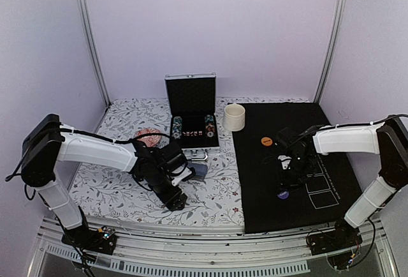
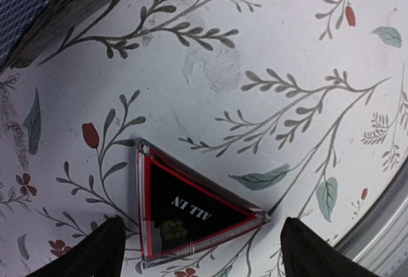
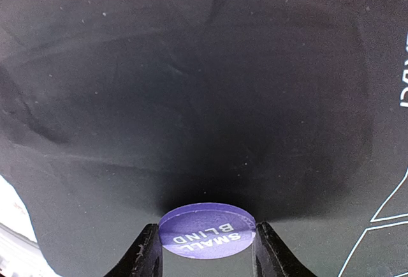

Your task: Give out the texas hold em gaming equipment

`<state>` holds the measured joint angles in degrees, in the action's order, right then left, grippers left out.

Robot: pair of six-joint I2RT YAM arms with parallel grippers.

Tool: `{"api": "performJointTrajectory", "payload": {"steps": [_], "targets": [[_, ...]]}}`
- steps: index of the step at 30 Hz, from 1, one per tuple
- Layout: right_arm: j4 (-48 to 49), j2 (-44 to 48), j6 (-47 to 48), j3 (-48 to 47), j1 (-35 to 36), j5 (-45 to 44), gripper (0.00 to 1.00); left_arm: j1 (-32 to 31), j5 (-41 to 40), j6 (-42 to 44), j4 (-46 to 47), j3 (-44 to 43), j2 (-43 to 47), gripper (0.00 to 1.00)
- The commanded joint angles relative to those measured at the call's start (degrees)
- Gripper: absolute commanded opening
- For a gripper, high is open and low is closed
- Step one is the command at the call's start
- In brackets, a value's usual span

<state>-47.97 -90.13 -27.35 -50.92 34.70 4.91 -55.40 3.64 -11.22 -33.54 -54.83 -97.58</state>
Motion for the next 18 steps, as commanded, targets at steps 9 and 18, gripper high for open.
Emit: {"api": "performJointTrajectory", "payload": {"steps": [9, 18], "targets": [[-3.5, -2.9, -0.1, -4.8, 2.3, -4.3, 0.99, -0.8, -0.2, 0.3, -0.2, 0.2, 2.9, 0.87], [-2.5, 1.6, 7.3, -20.7, 2.2, 1.3, 0.99, 1.3, 2.4, 2.7, -0.9, -1.6, 8.4, 0.87]]}}
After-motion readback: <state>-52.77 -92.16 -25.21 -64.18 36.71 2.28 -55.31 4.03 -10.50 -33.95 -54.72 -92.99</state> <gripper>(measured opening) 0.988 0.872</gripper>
